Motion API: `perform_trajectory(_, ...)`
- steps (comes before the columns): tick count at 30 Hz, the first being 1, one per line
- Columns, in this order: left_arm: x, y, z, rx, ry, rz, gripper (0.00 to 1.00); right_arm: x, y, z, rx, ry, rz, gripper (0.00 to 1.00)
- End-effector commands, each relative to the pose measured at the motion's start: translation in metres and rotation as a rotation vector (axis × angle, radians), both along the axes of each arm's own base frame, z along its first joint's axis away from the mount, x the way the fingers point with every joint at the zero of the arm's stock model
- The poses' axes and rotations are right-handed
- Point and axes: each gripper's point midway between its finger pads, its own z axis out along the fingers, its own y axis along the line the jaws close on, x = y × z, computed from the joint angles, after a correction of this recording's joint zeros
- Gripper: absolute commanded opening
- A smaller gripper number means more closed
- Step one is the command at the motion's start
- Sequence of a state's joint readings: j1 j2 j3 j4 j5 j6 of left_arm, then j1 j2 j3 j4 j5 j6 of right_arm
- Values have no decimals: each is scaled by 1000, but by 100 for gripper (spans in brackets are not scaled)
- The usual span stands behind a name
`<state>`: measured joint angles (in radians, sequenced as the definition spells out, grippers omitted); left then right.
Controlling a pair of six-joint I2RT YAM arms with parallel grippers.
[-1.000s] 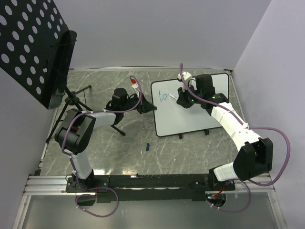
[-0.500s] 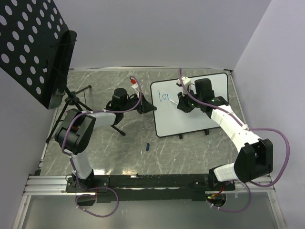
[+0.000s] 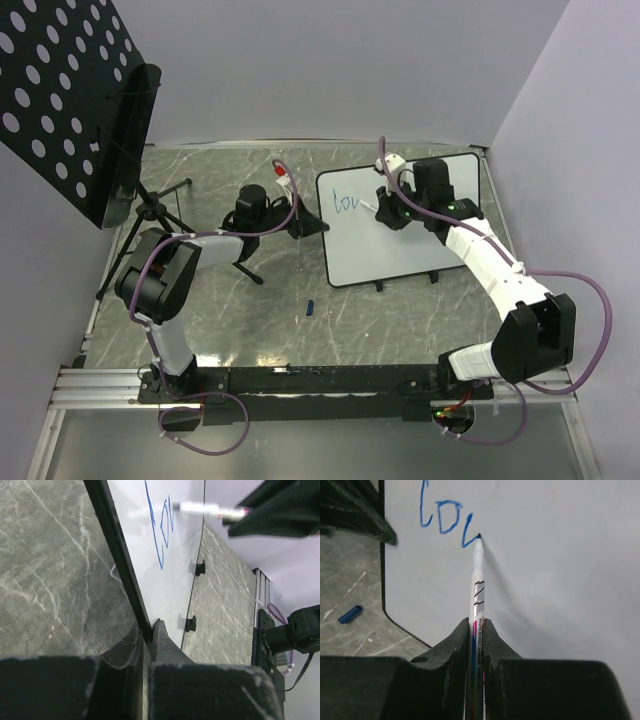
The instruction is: Write a sentence on the whiteboard
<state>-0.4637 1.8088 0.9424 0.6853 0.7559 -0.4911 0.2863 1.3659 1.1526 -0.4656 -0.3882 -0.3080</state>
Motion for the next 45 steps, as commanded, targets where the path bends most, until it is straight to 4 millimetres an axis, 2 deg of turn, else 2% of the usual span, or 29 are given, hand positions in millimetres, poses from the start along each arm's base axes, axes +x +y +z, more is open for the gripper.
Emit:
perform_trajectory(1, 1, -3, 11, 21, -161, -19, 1, 26, -10, 40, 5, -118, -51, 0)
perform_trajectory(5, 1, -3, 11, 22, -161, -19, 1, 28, -12, 52, 31, -130, -46, 0)
perform_trajectory(8, 1, -3, 11, 23, -160, -19, 1, 19, -6, 57, 60, -131, -12, 0)
perform_trajectory(11, 2, -3, 11, 22, -160, -19, 1, 10, -6, 54, 68, -123, 7, 0)
perform_trajectory(18, 2, -3, 10, 19, -157, -18, 1, -2, -5, 26, 50, -56, 38, 0)
perform_trajectory(37, 1, -4, 10, 24, -160, -21, 1, 5, -9, 3, 28, 11, -12, 0)
perform_trajectory(45, 0, -4, 9, 22, -158, -22, 1, 10, -13, 3, 15, 11, -44, 0)
